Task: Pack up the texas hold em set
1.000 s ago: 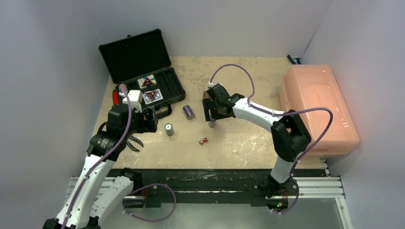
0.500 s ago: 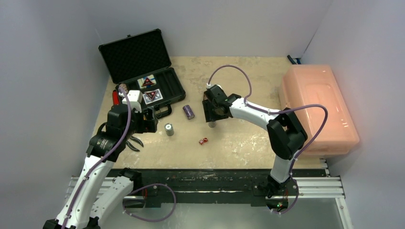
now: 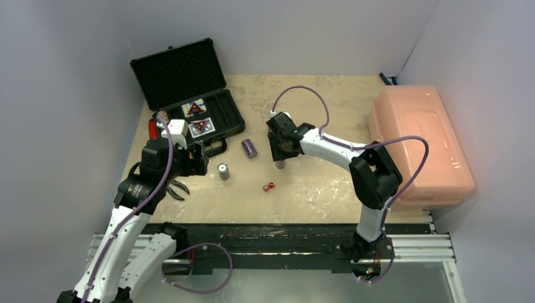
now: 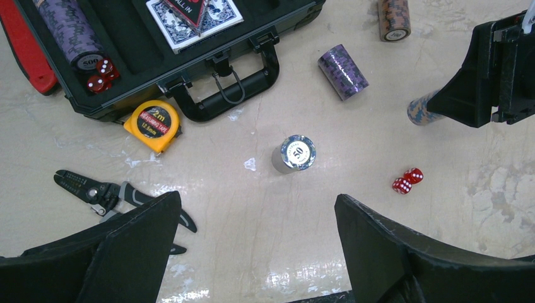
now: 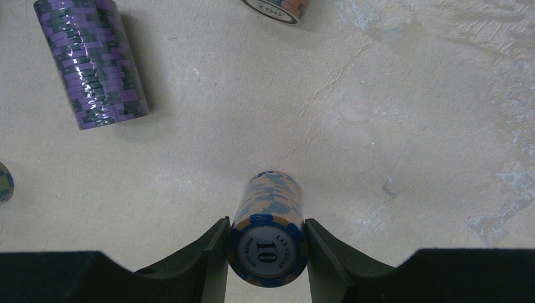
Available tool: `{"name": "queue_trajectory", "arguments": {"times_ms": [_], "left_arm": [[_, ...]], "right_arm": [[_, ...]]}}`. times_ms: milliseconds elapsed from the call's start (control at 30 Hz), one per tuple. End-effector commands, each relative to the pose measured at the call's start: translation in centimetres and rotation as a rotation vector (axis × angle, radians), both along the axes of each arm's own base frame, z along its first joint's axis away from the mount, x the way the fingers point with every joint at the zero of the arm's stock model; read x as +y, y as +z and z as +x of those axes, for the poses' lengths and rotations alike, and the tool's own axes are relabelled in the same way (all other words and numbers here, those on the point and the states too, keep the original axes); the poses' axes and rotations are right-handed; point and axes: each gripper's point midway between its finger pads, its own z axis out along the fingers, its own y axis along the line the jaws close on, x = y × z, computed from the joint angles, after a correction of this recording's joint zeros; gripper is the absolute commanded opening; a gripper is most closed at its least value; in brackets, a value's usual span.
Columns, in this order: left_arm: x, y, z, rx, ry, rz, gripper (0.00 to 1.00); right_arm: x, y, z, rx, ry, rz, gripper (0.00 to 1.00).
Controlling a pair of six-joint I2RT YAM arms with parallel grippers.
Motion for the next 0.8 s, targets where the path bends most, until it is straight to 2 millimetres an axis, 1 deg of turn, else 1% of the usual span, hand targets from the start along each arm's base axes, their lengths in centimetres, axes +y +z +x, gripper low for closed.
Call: {"name": "queue_trajectory", "arguments": {"times_ms": [0,100,233,400,500,600,767], "left_arm": [[-0.2,2.2,0.5,-0.073,-0.011,-0.021,0.92],[-0.3,2.1,0.5,-0.073,-0.018,-0.022,0.92],[-0.9,2.1,0.3,-0.073,-0.054,-0.033,0.92],[-1.3,2.0,0.5,-0.074,-0.076,-0.036,0.92],[-2.1,1.9,0.4,-0.069,-0.123,-0.053,0.92],[-3.6,2.0,0.0,-0.070,-0.204,-0.092,0.93],[-6.1,2.3,-0.6,-0.076,-0.334,-0.163,0.93]], "right_arm": [[0.8,2.9,1.0,-0.059,-0.006,0.028,0.18],[1.0,3.9,1.0,-0.071,0.000,0.039,0.13],[0.9,5.2,0.6,-0.088,0.014,0.064,0.00],[0.6,6.4,-0.1,-0.107,0.028,0.096,0.00],[0.5,7.2,-0.6,-0.122,0.035,0.123,0.00],[0.6,7.8,-1.1,-0.126,0.049,0.155,0.00],[1.7,8.7,-2.3,-0.117,0.103,0.248,0.00]]}}
